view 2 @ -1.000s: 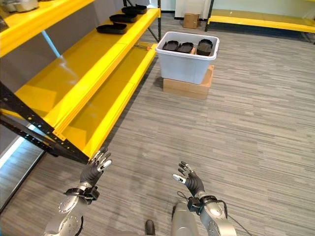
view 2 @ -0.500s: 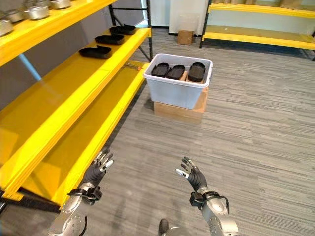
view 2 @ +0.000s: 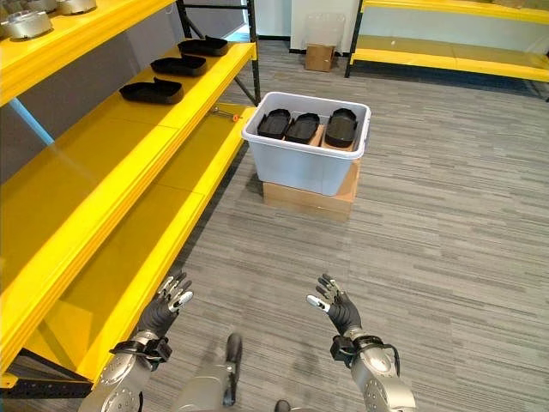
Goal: Move parts from the plastic box to the shelf.
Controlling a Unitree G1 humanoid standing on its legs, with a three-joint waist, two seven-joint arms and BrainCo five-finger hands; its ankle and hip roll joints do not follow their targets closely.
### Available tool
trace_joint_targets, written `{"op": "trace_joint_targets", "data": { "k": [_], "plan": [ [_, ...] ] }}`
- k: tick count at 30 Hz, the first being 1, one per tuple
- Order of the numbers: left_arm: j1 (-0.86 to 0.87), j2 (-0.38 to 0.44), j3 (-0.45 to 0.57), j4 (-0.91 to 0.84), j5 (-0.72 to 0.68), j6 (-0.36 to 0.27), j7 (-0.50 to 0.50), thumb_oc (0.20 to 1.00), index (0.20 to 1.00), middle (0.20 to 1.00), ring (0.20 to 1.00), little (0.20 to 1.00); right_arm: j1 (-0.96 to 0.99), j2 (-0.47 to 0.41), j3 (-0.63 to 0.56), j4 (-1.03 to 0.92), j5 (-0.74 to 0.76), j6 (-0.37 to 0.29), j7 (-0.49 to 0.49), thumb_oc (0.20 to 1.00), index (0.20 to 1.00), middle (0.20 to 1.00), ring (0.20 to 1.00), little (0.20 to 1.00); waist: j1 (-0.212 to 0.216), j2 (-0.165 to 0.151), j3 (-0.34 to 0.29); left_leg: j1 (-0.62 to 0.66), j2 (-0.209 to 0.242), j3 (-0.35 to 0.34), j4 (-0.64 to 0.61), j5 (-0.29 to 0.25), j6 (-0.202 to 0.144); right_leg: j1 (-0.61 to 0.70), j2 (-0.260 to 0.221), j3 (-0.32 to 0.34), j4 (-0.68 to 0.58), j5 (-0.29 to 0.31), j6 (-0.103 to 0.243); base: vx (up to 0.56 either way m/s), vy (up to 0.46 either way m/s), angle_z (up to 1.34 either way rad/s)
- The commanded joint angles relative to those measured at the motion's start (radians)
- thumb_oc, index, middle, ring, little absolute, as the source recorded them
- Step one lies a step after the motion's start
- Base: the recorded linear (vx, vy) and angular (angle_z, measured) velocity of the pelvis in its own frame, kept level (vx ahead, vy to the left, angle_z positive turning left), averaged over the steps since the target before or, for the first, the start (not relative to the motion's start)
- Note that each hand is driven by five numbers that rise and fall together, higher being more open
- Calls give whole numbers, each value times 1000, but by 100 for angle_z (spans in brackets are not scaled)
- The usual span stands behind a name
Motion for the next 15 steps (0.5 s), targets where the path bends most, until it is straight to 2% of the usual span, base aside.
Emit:
{"op": "trace_joint_targets", "data": {
  "k": [1, 2, 5, 8, 9, 12, 13, 15],
  "plan": [
    [4, 26, 36, -66, 18, -57, -24, 1000, 1000, 1000, 1000, 1000, 7, -8, 2, -63, -33, -43, 28, 1000, 1000, 1000, 1000, 1000, 25, -12, -7, 46, 1, 14, -24, 178, 10, -30, 34, 4, 7, 36, 122, 331, 123, -86],
    [8, 13, 38, -58, 11, -61, -23, 1000, 1000, 1000, 1000, 1000, 17, 10, 13, -67, -35, -34, 38, 1000, 1000, 1000, 1000, 1000, 25, -1, -39, 102, 13, 21, -79, 205, 12, -5, 41, 8, 7, 6, 120, 345, 141, -65],
    [13, 16, 43, -62, 1, -62, -22, 1000, 1000, 1000, 1000, 1000, 22, 20, 16, -70, -26, -33, 41, 1000, 1000, 1000, 1000, 1000, 24, -12, -66, 125, 3, 39, -60, 179, 31, 17, 18, 12, 20, -21, 126, 334, 155, -34],
    [23, 19, 54, -67, -5, -63, -17, 1000, 1000, 1000, 1000, 1000, 19, 30, 27, -76, -40, -27, 46, 1000, 1000, 1000, 1000, 1000, 32, -27, -89, 142, -26, 59, -44, 136, 68, 27, -16, 14, 58, -36, 148, 262, 151, -31],
    [23, 19, 54, -67, -5, -63, -17, 1000, 1000, 1000, 1000, 1000, 19, 30, 27, -76, -40, -27, 46, 1000, 1000, 1000, 1000, 1000, 33, -27, -89, 143, -26, 59, -44, 135, 69, 27, -17, 15, 59, -36, 148, 180, 112, -21],
    [33, 26, 73, -80, -8, -66, 1, 1000, 1000, 1000, 1000, 1000, -1, 48, 39, -83, -42, -24, 50, 1000, 1000, 1000, 1000, 1000, 46, -37, -120, 184, -63, 64, -51, 84, 102, -6, -52, 22, 166, -18, 194, 302, 195, -28],
    [33, 26, 73, -80, -8, -66, 1, 1000, 1000, 1000, 1000, 1000, -1, 48, 39, -83, -42, -24, 50, 1000, 1000, 1000, 1000, 1000, 46, -37, -120, 184, -64, 65, -51, 84, 102, -7, -52, 23, 168, -19, 194, 165, 109, -14],
    [23, 31, 73, -78, 0, -65, 11, 1000, 1000, 1000, 1000, 1000, -6, 60, 41, -83, -46, -22, 51, 1000, 1000, 1000, 1000, 1000, 41, -38, -121, 203, -80, 64, -47, 60, 119, -53, -66, 20, 295, 43, 229, 176, 157, -1]
  ]
}}
